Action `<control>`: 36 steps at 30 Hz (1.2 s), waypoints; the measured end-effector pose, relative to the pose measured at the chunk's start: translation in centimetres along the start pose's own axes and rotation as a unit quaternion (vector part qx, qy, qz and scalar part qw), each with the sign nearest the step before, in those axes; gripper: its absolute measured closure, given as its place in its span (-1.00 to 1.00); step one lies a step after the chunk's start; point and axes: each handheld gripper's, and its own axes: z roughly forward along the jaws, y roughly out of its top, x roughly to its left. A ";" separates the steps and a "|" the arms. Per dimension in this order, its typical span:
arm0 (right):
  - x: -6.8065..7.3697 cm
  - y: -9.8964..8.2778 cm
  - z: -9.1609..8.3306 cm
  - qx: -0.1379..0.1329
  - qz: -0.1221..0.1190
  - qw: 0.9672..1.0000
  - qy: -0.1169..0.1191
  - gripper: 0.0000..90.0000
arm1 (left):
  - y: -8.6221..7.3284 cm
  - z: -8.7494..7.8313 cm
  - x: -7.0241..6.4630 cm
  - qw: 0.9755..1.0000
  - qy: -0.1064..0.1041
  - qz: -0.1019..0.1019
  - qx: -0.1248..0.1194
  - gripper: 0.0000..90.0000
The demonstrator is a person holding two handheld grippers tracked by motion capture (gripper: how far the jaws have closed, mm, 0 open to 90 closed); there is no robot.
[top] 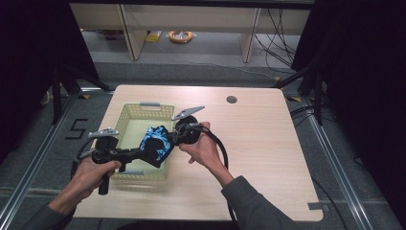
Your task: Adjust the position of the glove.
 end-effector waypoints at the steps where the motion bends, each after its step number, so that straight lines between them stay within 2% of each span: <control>1: 0.0 0.3 0.2 0.010 0.001 1.000 0.001 0.86 | -0.1 -0.1 0.2 1.000 0.006 -0.004 -0.002 0.78; 4: -0.1 0.9 1.4 0.016 -0.003 1.000 0.004 0.86 | -0.2 -0.2 0.7 1.000 0.008 -0.007 -0.003 0.77; 6: -0.2 1.3 2.1 0.017 -0.003 1.000 0.006 0.86 | -0.2 -0.3 1.3 1.000 0.017 -0.015 -0.007 0.77; 9: -0.2 1.7 2.6 0.024 -0.001 1.000 0.009 0.86 | -0.3 -0.4 1.7 1.000 0.018 -0.018 -0.008 0.77; 11: -0.4 2.1 3.7 0.026 -0.009 1.000 0.012 0.86 | -0.4 -0.4 2.1 0.999 0.022 -0.023 -0.007 0.77; 12: -0.2 2.2 3.9 0.037 0.000 0.999 0.009 0.86 | -0.6 -0.4 2.5 0.999 0.026 -0.027 -0.005 0.77; 13: -0.4 2.3 4.3 0.032 -0.015 0.999 0.012 0.86 | -0.7 -0.4 2.7 0.999 0.027 -0.029 -0.005 0.77; 15: -0.4 2.4 4.9 0.043 -0.008 0.999 0.017 0.86 | -0.8 -0.4 2.8 0.999 0.031 -0.032 -0.005 0.77; 16: -0.5 2.4 5.3 0.039 -0.014 0.999 0.017 0.86 | -1.0 -0.3 3.2 0.999 0.033 -0.037 -0.002 0.77; 18: -0.5 2.5 5.8 0.054 -0.006 0.998 0.016 0.86 | -1.1 -0.1 3.6 0.999 0.037 -0.039 0.002 0.77; 19: -0.6 2.5 6.2 0.051 -0.014 0.998 0.014 0.86 | -1.1 -0.1 3.6 0.999 0.037 -0.039 0.002 0.77; 24: -0.6 2.4 7.6 0.066 -0.012 0.998 0.013 0.86 | -1.6 0.5 4.3 0.998 0.043 -0.049 0.007 0.76; 32: -0.7 2.4 8.7 0.084 -0.023 0.996 0.004 0.86 | -1.9 0.9 4.9 0.997 0.048 -0.056 0.014 0.76; 36: -0.5 2.4 9.3 0.100 -0.018 0.995 -0.001 0.85 | -2.1 1.1 5.2 0.997 0.046 -0.060 0.020 0.75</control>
